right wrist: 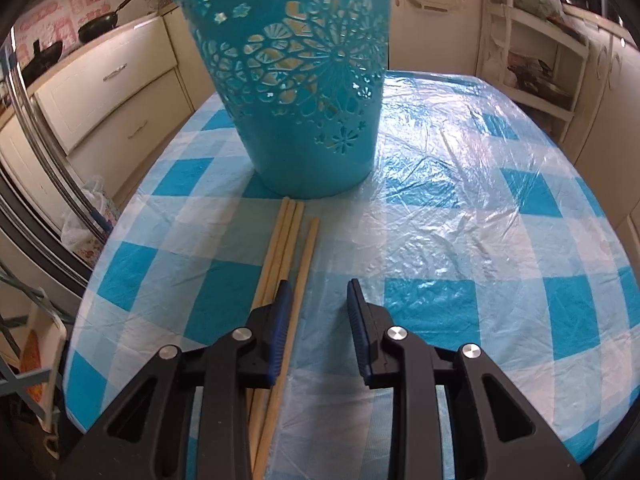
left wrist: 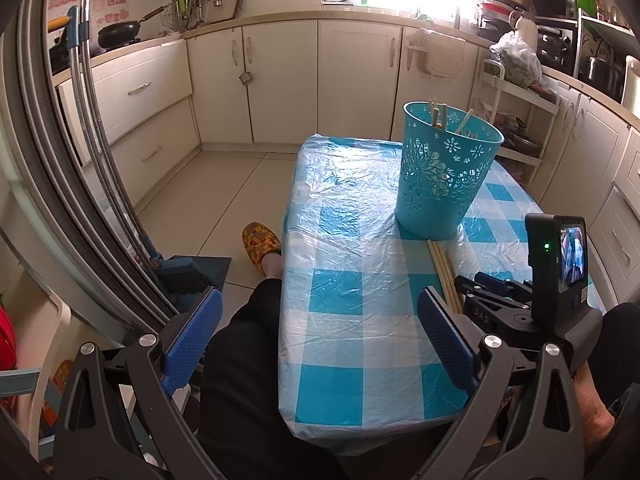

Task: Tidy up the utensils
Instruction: 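Lower both grippers back to the remaining chopsticks beside the basket, then close the left gripper on a chopstick while the right gripper approaches a loose chopstick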

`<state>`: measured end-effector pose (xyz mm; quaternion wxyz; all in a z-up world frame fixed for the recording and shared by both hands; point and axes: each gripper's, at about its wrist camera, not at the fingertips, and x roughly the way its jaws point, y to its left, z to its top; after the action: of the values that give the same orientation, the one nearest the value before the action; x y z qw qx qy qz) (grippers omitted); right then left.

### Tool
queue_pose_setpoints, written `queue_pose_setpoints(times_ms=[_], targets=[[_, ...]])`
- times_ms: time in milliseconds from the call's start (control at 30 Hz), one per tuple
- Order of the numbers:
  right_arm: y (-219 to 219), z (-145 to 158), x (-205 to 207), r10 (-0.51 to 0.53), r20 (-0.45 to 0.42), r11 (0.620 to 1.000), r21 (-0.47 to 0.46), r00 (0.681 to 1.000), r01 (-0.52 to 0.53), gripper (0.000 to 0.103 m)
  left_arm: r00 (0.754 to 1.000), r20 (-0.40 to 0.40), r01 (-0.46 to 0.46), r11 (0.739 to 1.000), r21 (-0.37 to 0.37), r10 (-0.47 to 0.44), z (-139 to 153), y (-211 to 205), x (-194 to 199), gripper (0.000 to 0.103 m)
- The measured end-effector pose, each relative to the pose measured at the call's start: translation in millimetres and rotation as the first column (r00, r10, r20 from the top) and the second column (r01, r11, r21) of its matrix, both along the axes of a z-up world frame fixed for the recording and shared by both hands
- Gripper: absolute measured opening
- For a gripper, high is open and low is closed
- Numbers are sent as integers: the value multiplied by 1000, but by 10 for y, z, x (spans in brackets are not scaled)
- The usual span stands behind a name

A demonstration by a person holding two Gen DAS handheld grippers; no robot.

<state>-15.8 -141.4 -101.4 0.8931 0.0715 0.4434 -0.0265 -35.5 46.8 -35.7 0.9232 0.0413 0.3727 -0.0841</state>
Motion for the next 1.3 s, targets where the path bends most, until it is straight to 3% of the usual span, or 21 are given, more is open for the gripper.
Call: queue_pose_setpoints(times_ms=[133, 267, 467, 733, 1033, 1300], targets=[[12, -2, -17, 51, -6, 998, -48, 999, -51, 23, 1000, -6, -1, 1000, 10, 1, -18, -22, 19, 94], [-239, -9, -40, 8, -15, 999, -45, 1000, -8, 13, 1000, -26, 2, 1000, 16, -2, -64, -74, 61, 94], [-574, -25, -44, -42, -13, 997, 67, 999, 43, 13, 991, -104, 83, 996, 25, -80, -316, -487, 364, 94], [-604, -47, -53, -48, 12, 993, 105, 999, 46, 13, 968, -233, 108, 993, 42, -96, -817, -1059, 872, 94], [-581, -37, -54, -39, 20, 991, 132, 999, 36, 24, 963, -260, 89, 993, 73, -67, -987, -1246, 1100, 94], [-583, -33, -58, -40, 19, 988, 148, 999, 37, 25, 955, -290, 88, 992, 90, -58, -1124, -1265, 1158, 94]])
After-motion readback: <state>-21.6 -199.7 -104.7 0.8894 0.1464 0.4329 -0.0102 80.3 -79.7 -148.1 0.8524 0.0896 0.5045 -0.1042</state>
